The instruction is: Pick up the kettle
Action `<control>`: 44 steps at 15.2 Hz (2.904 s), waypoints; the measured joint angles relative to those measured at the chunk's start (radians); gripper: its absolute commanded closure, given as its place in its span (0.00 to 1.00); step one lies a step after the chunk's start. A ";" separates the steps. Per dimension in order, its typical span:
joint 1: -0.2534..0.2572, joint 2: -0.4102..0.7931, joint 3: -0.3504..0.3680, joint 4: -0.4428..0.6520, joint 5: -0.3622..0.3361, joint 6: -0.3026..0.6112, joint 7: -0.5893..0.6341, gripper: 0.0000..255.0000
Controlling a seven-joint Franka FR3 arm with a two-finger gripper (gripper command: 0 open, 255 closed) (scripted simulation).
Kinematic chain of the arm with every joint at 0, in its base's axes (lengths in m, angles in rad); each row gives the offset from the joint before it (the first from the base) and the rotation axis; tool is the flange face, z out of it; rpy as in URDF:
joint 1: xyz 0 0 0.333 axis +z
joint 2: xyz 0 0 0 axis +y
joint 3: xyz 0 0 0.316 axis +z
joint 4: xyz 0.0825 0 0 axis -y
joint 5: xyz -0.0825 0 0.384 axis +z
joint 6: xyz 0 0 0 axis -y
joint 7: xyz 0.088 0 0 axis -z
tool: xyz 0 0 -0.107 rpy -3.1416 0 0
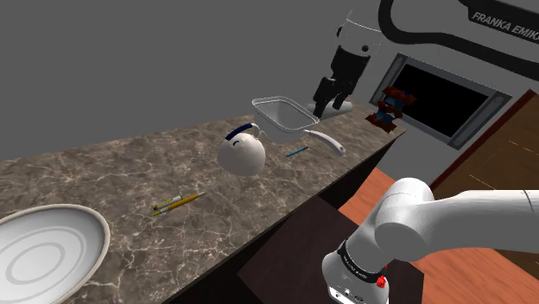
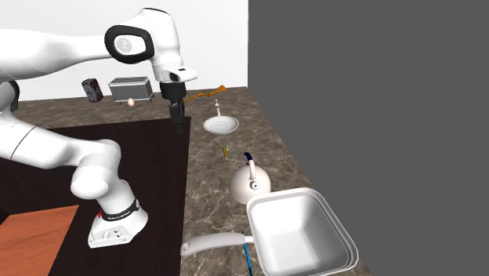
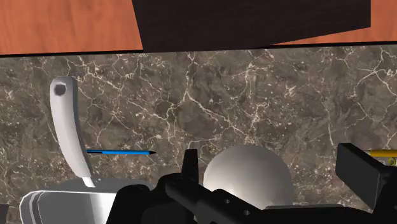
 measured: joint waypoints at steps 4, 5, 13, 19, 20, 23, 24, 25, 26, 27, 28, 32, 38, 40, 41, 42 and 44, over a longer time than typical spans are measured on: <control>0.027 0.048 -0.050 -0.005 -0.039 0.044 -0.121 0.00; 0.038 0.070 -0.074 -0.005 -0.057 0.061 -0.178 0.00; 0.136 0.322 -0.247 0.049 -0.164 0.239 -0.654 0.00; 0.207 0.555 -0.335 0.139 -0.178 0.372 -1.003 0.00; 0.216 0.585 -0.343 0.152 -0.178 0.388 -1.060 0.00; 0.241 0.692 -0.360 0.193 -0.167 0.449 -1.224 0.00; 0.245 0.734 -0.365 0.208 -0.161 0.475 -1.282 0.00; 0.250 0.771 -0.368 0.222 -0.156 0.497 -1.337 0.00; 0.256 0.803 -0.364 0.227 -0.153 0.521 -1.384 0.00; 0.260 0.840 -0.362 0.252 -0.145 0.532 -1.431 0.00; 0.260 0.853 -0.360 0.253 -0.144 0.544 -1.454 0.00; 0.258 0.887 -0.361 0.234 -0.140 0.596 -1.473 0.00; 0.257 0.912 -0.361 0.213 -0.136 0.640 -1.469 1.00; 0.256 0.912 -0.361 0.213 -0.137 0.641 -1.469 1.00; 0.256 0.912 -0.361 0.213 -0.137 0.641 -1.469 1.00; 0.256 0.912 -0.361 0.213 -0.137 0.641 -1.469 1.00; 0.256 0.912 -0.361 0.214 -0.136 0.641 -1.469 1.00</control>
